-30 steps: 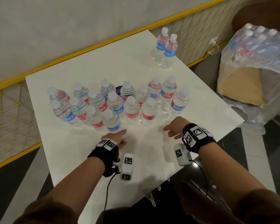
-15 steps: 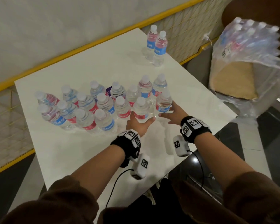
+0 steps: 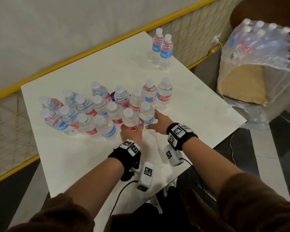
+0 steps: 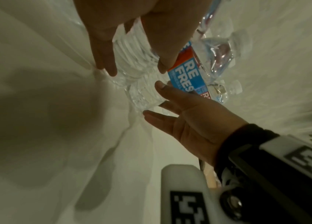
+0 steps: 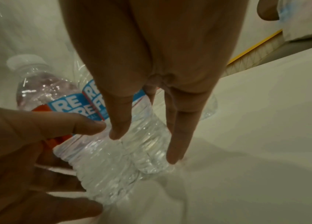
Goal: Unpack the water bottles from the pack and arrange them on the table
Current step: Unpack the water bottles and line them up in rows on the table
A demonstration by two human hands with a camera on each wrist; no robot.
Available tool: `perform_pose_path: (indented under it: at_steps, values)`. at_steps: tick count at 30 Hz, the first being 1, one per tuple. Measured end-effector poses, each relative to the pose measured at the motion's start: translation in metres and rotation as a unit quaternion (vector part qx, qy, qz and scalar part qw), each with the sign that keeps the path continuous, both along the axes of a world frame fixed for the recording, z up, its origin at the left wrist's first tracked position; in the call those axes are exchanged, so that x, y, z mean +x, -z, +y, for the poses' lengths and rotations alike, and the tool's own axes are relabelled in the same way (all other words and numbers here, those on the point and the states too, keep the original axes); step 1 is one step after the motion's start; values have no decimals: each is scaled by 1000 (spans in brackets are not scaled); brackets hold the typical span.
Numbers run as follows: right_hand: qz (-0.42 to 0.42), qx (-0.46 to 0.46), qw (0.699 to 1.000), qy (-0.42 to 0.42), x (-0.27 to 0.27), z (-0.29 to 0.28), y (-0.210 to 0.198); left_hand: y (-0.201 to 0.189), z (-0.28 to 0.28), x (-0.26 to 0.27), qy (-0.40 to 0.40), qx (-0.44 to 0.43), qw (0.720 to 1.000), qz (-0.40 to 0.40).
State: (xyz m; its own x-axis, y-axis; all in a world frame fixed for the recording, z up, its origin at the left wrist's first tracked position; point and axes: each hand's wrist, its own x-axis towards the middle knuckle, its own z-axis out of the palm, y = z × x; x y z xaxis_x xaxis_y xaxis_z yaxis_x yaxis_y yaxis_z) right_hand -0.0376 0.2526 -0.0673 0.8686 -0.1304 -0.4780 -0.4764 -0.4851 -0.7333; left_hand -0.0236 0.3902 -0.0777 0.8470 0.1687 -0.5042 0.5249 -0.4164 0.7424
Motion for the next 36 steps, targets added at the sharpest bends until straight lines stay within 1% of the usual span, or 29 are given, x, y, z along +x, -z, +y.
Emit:
perform_pose_path:
  at_steps: [3,4,6,7,8,9,10,12,14,18,22,24,26,27,28,29,30,31,32,33,34,36]
  values:
    - [17,23,1000,9,5,-1,8,2,8,3,10,64,995,78]
    - [36,27,999,31,6,-7,9,7,10,4,17,70,994,84]
    - [60,6,991,118,9,-25,11,10,11,6,28,57,995,71]
    - [54,-12,984,169,11,-36,10,11,10,5,20,30,996,78]
    - [37,-22,977,209,13,-47,8,10,7,4,6,-15,994,105]
    - [14,-15,972,233,17,-56,5,4,4,1,-9,-65,988,139]
    - [-7,7,971,240,20,-62,-1,1,1,0,-26,-113,977,177]
    - [-55,71,971,222,27,-65,-12,-8,-5,-1,-45,-159,962,220]
    - [-79,109,973,188,33,-59,-20,-12,-10,-1,-38,-177,958,223]
    - [-94,101,977,161,35,-48,-22,-10,-15,2,-52,-206,953,214]
    - [-67,132,980,130,30,-44,-20,-14,-20,-3,-49,-197,958,204]
    - [-50,118,983,131,26,-46,-19,-19,-27,-7,-17,-194,953,233]
    - [-31,81,987,136,18,-55,-14,-28,-41,-14,76,-173,948,257]
    - [-22,65,988,136,13,-60,-10,-31,-51,-16,143,-147,945,253]
    - [-13,53,989,137,6,-67,-8,-34,-61,-16,213,-111,945,221]
    - [-4,44,989,140,0,-74,-5,-33,-72,-15,274,-68,946,160]
    - [3,39,989,146,-7,-83,-3,-31,-81,-13,313,-31,945,89]
    - [8,37,987,156,-14,-93,-2,-32,-88,-11,325,-10,946,21]
    - [13,37,985,171,-21,-104,-1,-35,-93,-9,316,1,948,-43]
    - [15,40,981,187,-27,-117,-1,-34,-98,-6,295,6,951,-90]
    - [15,40,978,202,-32,-131,-1,-34,-102,-4,272,12,955,-115]
    - [9,36,974,225,-39,-158,0,-30,-108,-2,254,28,960,-113]
